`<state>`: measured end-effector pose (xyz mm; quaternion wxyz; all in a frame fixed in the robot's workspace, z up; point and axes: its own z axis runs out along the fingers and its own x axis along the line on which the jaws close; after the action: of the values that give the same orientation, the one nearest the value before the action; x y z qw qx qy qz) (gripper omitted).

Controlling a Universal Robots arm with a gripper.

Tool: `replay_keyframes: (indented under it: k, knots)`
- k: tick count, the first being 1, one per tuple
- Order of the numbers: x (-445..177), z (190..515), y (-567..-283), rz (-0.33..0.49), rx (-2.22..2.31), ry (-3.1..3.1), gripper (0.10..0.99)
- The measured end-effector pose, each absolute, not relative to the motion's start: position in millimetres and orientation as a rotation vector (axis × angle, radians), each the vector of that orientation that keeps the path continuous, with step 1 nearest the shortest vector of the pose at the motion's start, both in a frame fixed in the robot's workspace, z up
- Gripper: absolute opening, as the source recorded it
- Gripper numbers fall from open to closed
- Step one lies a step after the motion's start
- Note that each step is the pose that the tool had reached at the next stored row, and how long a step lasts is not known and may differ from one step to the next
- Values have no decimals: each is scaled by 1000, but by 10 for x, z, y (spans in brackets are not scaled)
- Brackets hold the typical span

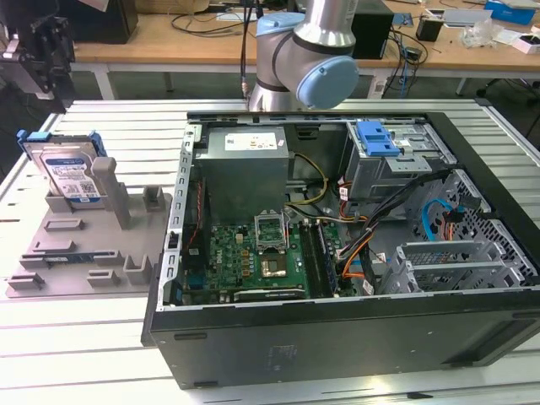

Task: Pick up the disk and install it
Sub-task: 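Pick up the disk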

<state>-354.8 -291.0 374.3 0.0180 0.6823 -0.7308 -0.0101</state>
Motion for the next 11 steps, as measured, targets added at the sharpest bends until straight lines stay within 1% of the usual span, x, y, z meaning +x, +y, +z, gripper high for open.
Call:
replay_keyframes:
  k: [8, 11]
  knots:
    - [-3883, 3733, -2869, -20, 2120, -2258, 482]
    - [-3908, 3709, -2870, -20, 2120, -2258, 482]
